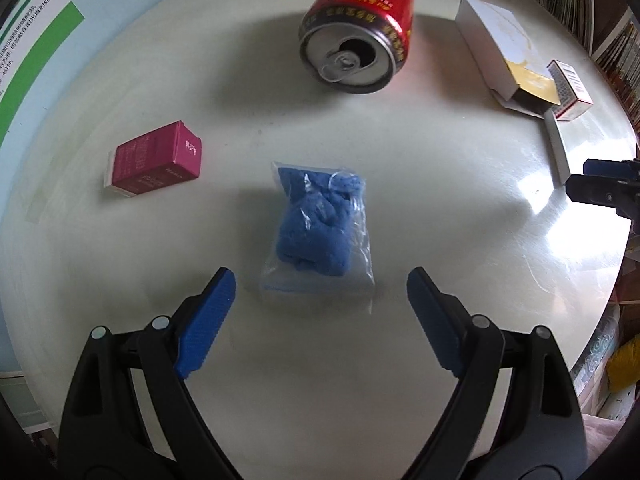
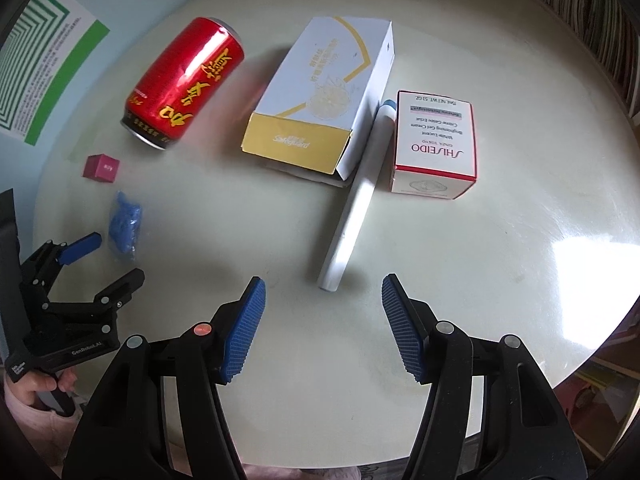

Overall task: Collect trash
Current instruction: 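Grasp the bagged blue glove with the left tool while the right tool grasps the white tube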

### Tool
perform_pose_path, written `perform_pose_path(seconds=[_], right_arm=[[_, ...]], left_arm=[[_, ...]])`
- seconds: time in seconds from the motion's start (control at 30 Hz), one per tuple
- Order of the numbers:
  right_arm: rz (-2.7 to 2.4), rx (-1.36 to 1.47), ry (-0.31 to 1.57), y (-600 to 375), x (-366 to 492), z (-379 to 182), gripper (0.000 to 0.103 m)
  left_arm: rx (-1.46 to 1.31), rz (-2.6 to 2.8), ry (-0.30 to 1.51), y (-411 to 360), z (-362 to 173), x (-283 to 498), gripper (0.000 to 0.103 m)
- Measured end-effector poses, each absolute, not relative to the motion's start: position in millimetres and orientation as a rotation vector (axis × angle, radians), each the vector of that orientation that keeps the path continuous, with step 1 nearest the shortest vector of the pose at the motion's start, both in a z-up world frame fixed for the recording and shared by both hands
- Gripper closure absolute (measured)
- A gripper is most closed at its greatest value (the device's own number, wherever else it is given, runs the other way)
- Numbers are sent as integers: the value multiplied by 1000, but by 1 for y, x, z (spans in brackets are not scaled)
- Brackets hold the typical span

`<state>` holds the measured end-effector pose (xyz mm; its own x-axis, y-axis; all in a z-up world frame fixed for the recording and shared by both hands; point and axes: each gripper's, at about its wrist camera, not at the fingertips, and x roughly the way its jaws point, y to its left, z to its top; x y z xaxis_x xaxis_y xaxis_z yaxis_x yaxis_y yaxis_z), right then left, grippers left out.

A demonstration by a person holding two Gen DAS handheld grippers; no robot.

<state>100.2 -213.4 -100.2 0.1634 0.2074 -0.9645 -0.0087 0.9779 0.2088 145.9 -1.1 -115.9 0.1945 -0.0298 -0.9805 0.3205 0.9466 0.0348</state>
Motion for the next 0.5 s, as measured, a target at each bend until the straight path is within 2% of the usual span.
perform_pose_path(seconds=[0.27,0.33,0.5], right_arm=[[129,160,1415,-212,113,-107,41],[116,133,1409,-210,117,-107,42],[64,46,1396,-201,125,-106,58]], left_arm=[[233,-280,1363,5,-126,176,16],[218,-292,1365,5,-127,180,20],[216,-297,1347,2,-120,182,30]])
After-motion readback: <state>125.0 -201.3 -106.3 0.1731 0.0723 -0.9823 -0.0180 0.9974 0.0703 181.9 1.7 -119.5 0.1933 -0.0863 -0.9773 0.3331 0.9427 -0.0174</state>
